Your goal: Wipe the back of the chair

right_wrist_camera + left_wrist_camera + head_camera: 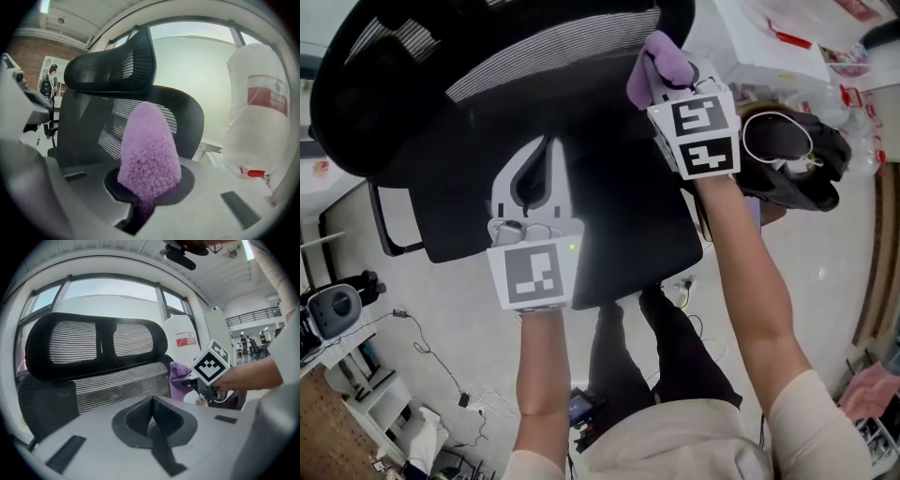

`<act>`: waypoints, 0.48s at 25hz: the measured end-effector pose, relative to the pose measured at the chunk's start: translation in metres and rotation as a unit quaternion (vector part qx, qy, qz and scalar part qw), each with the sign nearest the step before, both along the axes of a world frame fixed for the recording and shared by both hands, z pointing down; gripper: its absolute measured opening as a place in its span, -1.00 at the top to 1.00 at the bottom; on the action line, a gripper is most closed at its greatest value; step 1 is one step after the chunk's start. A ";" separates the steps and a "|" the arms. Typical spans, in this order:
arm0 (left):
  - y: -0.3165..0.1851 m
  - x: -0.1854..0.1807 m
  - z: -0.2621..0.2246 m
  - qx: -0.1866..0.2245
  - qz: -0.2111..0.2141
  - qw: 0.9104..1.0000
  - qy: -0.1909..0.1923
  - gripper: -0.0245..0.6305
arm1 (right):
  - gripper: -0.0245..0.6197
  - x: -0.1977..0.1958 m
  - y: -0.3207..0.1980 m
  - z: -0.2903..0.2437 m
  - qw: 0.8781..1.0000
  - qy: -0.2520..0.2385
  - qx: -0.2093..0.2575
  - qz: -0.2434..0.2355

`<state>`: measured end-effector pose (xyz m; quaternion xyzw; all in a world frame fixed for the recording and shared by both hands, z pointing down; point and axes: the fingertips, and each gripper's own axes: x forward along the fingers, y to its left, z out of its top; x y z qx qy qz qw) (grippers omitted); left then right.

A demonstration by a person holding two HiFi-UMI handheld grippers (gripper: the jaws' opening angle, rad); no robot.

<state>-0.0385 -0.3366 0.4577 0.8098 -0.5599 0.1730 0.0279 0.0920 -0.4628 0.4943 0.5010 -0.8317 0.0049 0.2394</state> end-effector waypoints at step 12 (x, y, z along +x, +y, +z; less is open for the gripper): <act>0.031 -0.101 0.003 0.001 -0.069 0.998 0.009 0.91 | 0.86 -0.134 0.031 0.003 0.996 -0.002 0.002 -0.085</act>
